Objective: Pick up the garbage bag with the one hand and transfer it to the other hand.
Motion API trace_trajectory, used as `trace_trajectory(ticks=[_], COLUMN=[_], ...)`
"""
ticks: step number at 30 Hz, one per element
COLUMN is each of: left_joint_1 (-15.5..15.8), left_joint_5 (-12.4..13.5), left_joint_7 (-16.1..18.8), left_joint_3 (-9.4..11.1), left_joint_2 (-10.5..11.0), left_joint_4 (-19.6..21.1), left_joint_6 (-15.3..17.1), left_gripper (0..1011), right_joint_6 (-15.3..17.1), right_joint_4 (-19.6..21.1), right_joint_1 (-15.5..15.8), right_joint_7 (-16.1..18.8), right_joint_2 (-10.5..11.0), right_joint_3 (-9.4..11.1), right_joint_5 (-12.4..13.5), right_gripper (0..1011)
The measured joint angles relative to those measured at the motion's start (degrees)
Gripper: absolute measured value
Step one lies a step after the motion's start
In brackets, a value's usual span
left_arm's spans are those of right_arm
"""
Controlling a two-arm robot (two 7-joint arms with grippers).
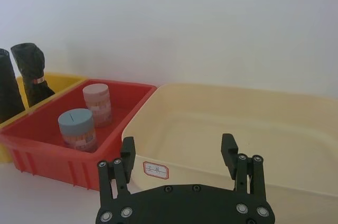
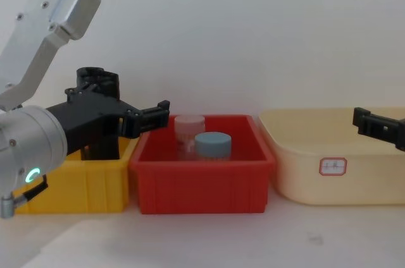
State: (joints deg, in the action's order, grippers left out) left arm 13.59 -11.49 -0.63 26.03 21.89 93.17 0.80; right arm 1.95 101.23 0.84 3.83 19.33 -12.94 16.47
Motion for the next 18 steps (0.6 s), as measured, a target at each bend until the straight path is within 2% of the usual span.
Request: trace_trajectory(ticks=[18], left_joint_1=[0.0], left_joint_5=[0.0], left_joint_7=[0.0], left_joint_3=[0.0], left_joint_2=[0.0], left_joint_4=[0.0], left_joint_6=[0.0], left_gripper=[1002], right_joint_6=[0.0], right_joint_4=[0.0], right_joint_1=[0.0], right_joint_7=[0.0], right_joint_2=[0.0], right_joint_3=[0.0], right_joint_5=[0.0], right_gripper=[1000])
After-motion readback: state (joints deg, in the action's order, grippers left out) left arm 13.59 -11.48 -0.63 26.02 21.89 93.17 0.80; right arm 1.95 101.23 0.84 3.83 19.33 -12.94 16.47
